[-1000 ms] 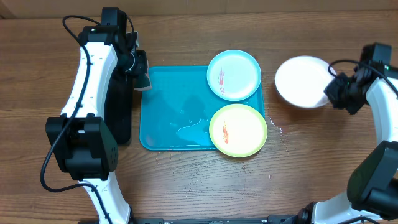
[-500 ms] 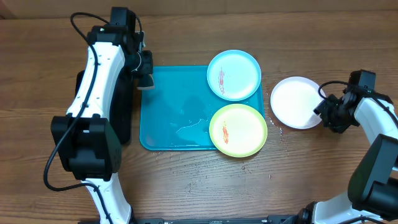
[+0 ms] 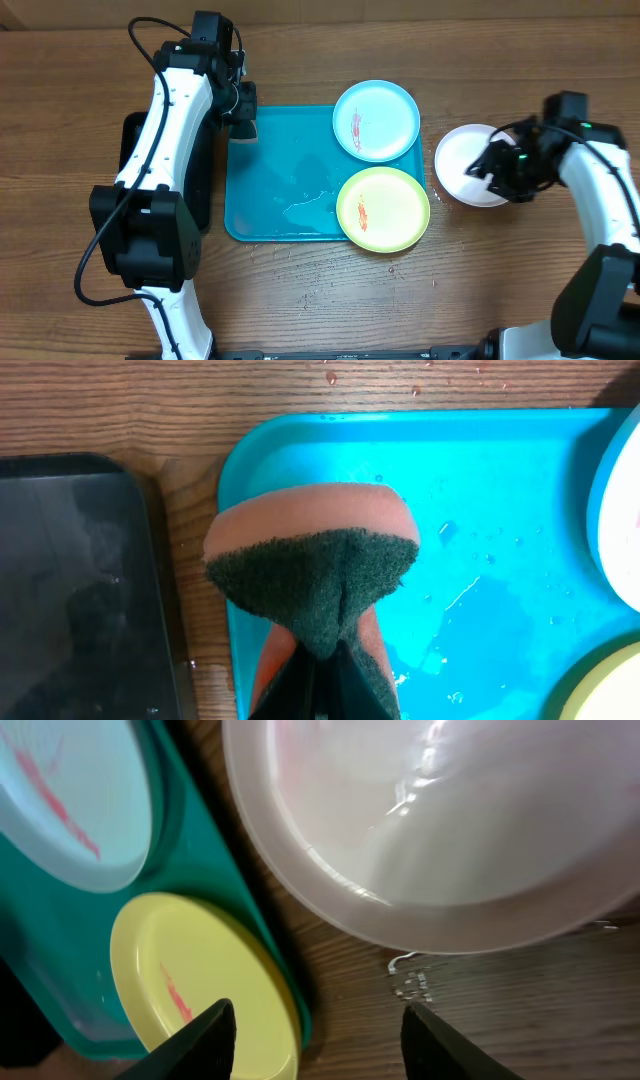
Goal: Clean dirty plates on tray and stack at the side
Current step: 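Lower the white plate onto the table and release it, then grip the yellow-green plate rim with the right gripper and drag it left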
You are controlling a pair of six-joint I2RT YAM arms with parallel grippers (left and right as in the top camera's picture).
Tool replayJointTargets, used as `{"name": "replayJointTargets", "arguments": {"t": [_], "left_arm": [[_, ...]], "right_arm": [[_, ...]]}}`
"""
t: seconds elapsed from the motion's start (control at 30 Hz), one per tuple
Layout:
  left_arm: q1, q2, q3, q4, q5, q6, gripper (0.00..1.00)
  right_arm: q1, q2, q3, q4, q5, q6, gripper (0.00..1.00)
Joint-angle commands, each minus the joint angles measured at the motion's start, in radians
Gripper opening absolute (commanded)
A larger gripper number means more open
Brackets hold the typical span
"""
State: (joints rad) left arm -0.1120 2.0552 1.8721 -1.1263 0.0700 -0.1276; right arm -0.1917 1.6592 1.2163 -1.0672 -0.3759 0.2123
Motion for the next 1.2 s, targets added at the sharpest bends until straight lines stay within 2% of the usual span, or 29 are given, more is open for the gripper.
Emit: {"name": "replayJointTargets", "arguments": {"t": [0.0,0.23,0.4,0.53,0.67,0.9,1.03,1.17], "left_arm": [[-0.008,-0.007,-0.001,0.005,-0.007,-0.011,0.04],[-0.008,-0.007,-0.001,0.004,-0.007,-0.011,0.04],[-0.008,-0.007,-0.001,0.004,-0.008,-0.011,0.04],[-0.008,-0.007,-0.001,0.004,-0.008,-0.011,0.04],[-0.008,-0.007,-0.001,0.004,-0.008,-0.011,0.04],[-0.007,-0.007,-0.001,0.009,-0.011,-0.010,0.04],[-0.004,-0.007,0.036,-0.021,-0.041,-0.011,0.04],[0.004,-0.008,0.127,-0.087,-0.045,-0.034,0.04]], "right_arm": [[0.108,-0.010,-0.055,0.026,0.012,-0.086,0.53],[0.267,-0.010,-0.159,0.149,0.132,-0.082,0.35],[0.309,-0.010,-0.229,0.227,0.140,-0.082,0.32],[0.315,-0.010,-0.267,0.264,0.140,-0.079,0.20],[0.315,-0.010,-0.267,0.273,0.140,-0.061,0.04],[0.317,-0.010,-0.253,0.219,0.127,-0.052,0.04],[0.351,-0.021,-0.195,0.165,0.020,-0.039,0.04],[0.450,-0.031,-0.124,0.195,0.051,0.126,0.04]]}}
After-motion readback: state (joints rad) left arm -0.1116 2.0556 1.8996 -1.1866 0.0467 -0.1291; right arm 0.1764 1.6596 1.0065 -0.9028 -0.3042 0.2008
